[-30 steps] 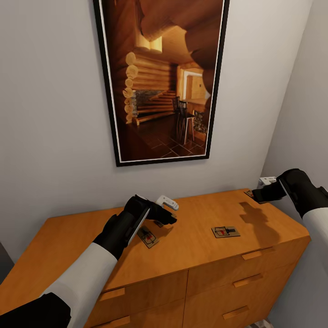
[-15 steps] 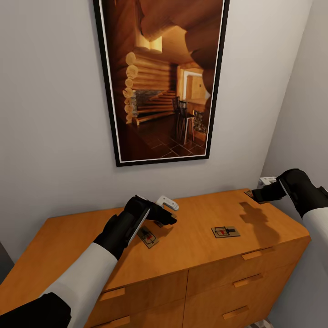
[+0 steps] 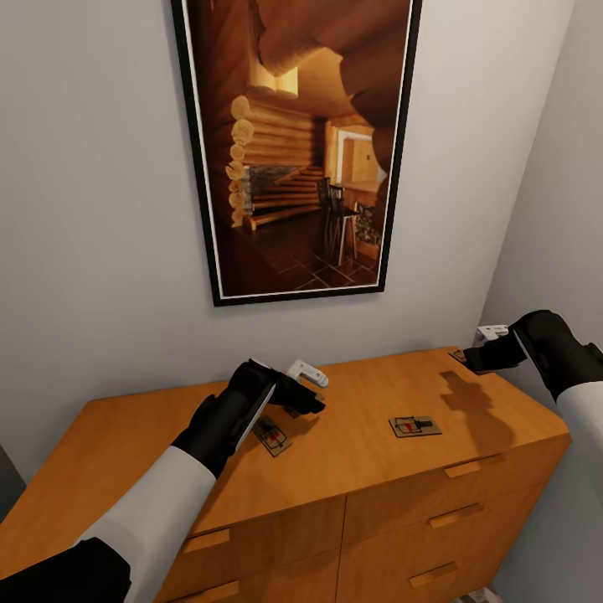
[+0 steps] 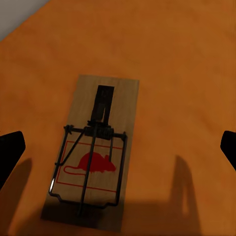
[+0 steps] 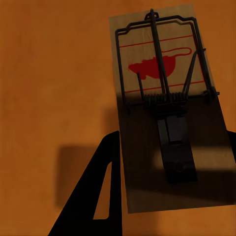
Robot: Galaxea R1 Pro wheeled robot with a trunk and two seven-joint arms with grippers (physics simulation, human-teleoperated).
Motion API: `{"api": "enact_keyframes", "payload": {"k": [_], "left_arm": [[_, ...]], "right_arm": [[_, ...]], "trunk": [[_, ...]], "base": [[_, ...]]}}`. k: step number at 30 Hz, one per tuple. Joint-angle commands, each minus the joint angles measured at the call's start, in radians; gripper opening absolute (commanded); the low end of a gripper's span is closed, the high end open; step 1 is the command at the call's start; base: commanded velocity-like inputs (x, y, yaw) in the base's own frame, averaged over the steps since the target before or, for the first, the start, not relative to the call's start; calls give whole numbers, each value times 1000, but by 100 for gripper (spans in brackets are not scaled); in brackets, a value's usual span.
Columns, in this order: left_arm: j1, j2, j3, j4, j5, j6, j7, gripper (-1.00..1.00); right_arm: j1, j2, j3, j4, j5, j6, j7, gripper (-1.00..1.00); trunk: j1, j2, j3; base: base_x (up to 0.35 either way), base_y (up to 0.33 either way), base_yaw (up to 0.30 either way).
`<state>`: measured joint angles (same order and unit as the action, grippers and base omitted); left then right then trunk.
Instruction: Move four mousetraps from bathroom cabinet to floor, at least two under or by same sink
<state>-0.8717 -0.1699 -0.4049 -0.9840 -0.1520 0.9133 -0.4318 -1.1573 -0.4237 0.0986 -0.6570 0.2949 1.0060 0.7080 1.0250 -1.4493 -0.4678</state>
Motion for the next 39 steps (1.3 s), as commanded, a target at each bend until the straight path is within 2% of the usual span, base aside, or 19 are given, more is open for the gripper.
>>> {"api": "enact_keyframes", "payload": {"k": [1,30,35,39], "left_arm": [[-1,0,0,-1,-11,2,-8,100],[-1,4,7,15,-9,2,-10,100],[-1,7,31,50,-9,-9,-11,100],[-1,24,96,92,-9,-63,-17,100]], "right_arm": [[-1,-1,4,-1,9,2,10,-100],[-1,-3,3,-1,7,2,8,-100],[-1,-3,3,-1,7,1,9,-100],[-1,-4,3,0,7,1,10,-100]], "trunk": [[0,-1,-1],[0,-1,-1],[0,-1,-1],[0,-1,-1]], "base": [[0,0,0],[0,0,0],[0,0,0],[0,0,0]]}}
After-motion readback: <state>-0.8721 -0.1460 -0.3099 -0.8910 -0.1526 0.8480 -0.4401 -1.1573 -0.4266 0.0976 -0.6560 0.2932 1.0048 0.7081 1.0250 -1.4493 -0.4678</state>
